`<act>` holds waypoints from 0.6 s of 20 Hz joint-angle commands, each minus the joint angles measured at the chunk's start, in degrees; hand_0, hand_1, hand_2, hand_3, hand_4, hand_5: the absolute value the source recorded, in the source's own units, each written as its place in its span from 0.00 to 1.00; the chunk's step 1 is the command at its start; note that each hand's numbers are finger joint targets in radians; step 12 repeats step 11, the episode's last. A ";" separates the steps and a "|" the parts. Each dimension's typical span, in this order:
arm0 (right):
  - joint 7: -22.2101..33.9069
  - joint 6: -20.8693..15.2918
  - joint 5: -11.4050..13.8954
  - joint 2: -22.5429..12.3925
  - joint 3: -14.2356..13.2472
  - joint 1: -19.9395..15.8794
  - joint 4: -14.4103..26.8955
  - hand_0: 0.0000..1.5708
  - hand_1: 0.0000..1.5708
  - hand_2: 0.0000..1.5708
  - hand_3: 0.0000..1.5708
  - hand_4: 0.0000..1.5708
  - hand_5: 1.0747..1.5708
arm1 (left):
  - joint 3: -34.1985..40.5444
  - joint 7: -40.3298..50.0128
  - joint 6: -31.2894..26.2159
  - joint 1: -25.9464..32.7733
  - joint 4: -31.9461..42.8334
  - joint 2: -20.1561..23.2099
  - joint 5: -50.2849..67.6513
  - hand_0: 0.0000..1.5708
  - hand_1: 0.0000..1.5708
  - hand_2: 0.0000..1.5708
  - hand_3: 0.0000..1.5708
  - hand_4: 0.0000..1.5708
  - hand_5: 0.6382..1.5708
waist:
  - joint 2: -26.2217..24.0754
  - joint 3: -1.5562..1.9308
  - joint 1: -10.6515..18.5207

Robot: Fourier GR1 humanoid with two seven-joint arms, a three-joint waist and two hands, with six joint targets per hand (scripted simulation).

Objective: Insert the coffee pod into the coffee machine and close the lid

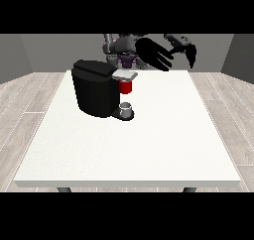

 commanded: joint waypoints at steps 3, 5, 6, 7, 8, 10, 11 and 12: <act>-14.02 0.28 -3.06 7.85 4.39 -0.88 -2.02 0.00 0.00 0.00 0.00 0.00 1.00 | -1.28 2.55 1.35 -0.15 -2.22 -1.42 -0.82 0.00 0.00 0.00 0.00 0.17 1.00 | -0.39 -1.55 0.85; -16.21 -1.13 -1.87 10.91 6.92 0.48 -3.09 0.00 0.00 0.00 0.00 0.00 1.00 | -0.15 2.57 1.20 1.97 -1.23 -0.77 -0.17 0.00 0.00 0.00 0.00 0.17 1.00 | -1.87 -1.60 -0.63; -18.07 -1.81 -1.74 11.60 7.36 -0.12 -3.81 0.00 0.00 0.00 0.00 0.11 1.00 | 0.26 -0.03 1.31 2.88 -0.66 -0.02 -0.69 0.00 0.00 0.00 0.00 0.17 1.00 | -0.97 -1.63 -1.64; -20.35 -0.80 -2.25 13.58 8.97 3.84 -4.39 0.00 0.00 0.00 0.00 0.14 1.00 | 1.05 2.81 1.94 4.12 -1.33 -0.84 0.59 0.00 0.00 0.00 0.00 0.17 1.00 | -4.06 -1.60 -3.76; -17.79 -2.58 -1.33 16.35 10.90 3.12 -4.79 0.00 0.00 0.00 0.00 0.12 1.00 | 1.65 0.63 2.31 5.79 0.33 -0.60 0.35 0.00 0.00 0.00 0.00 0.17 1.00 | -5.21 -1.65 -4.24; -21.37 -0.35 -2.61 17.46 12.41 6.88 -5.01 0.00 0.00 0.00 0.00 0.17 1.00 | 3.98 0.46 2.23 8.10 0.29 1.17 1.32 0.00 0.00 0.00 0.00 0.17 1.00 | -7.08 -1.63 -8.05; -21.47 -2.16 -1.55 20.36 14.35 7.42 -4.61 0.00 0.00 0.00 0.00 0.17 1.00 | 4.84 0.92 0.59 6.98 0.38 1.79 3.09 0.00 0.00 0.00 0.00 0.17 1.00 | -7.73 -1.64 -8.32; -21.47 -2.16 -1.55 20.36 14.35 7.42 -4.61 0.00 0.00 0.00 0.00 0.17 1.00 | 4.84 0.92 0.59 6.98 0.38 1.79 3.09 0.00 0.00 0.00 0.00 0.17 1.00 | -7.73 -1.64 -8.32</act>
